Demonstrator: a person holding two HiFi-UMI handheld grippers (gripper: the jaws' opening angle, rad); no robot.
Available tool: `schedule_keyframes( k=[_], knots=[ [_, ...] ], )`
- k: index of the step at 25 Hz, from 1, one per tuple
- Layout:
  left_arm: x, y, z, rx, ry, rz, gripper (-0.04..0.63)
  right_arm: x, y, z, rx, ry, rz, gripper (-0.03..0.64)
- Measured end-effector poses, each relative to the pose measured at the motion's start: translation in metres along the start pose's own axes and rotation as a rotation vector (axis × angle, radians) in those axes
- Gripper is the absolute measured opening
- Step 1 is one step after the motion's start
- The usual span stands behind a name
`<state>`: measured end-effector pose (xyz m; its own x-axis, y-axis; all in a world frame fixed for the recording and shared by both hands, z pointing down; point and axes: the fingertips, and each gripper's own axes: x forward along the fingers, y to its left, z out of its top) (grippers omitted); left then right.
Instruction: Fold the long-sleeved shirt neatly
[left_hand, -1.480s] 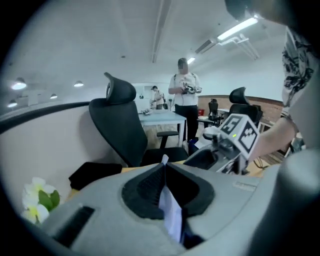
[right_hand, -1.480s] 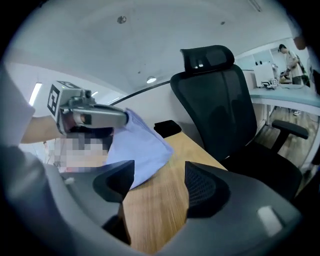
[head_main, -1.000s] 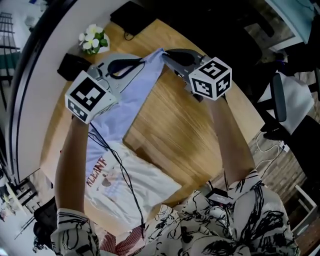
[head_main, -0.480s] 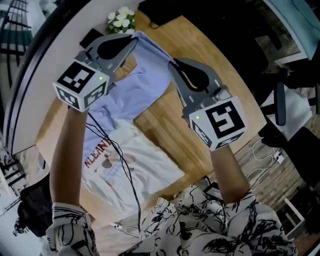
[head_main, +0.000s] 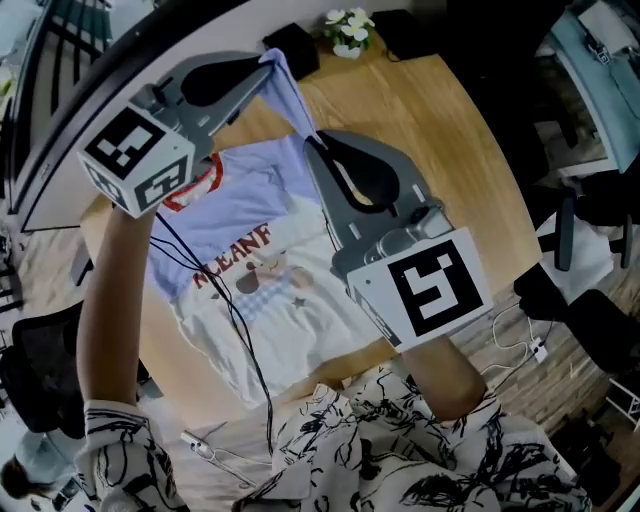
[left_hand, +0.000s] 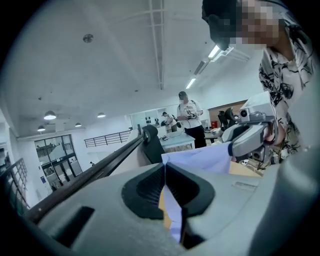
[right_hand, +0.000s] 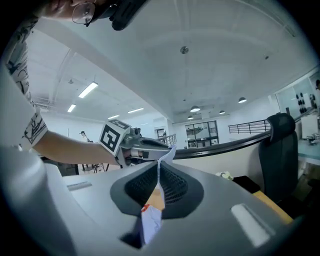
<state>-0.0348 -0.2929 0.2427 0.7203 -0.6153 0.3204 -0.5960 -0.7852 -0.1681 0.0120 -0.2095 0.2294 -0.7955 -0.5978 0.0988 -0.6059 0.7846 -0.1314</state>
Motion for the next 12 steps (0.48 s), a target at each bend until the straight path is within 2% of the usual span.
schedule_keyframes(
  k=[6, 12],
  knots=[
    [-0.121, 0.0, -0.027, -0.031, 0.001, 0.008, 0.015, 0.028, 0.116, 0.006, -0.017, -0.013, 0.087, 0.025],
    [-0.208, 0.0, -0.103, -0.037, 0.149, 0.043, 0.015, 0.07, 0.209, -0.05, -0.036, 0.086, 0.159, 0.025]
  ],
)
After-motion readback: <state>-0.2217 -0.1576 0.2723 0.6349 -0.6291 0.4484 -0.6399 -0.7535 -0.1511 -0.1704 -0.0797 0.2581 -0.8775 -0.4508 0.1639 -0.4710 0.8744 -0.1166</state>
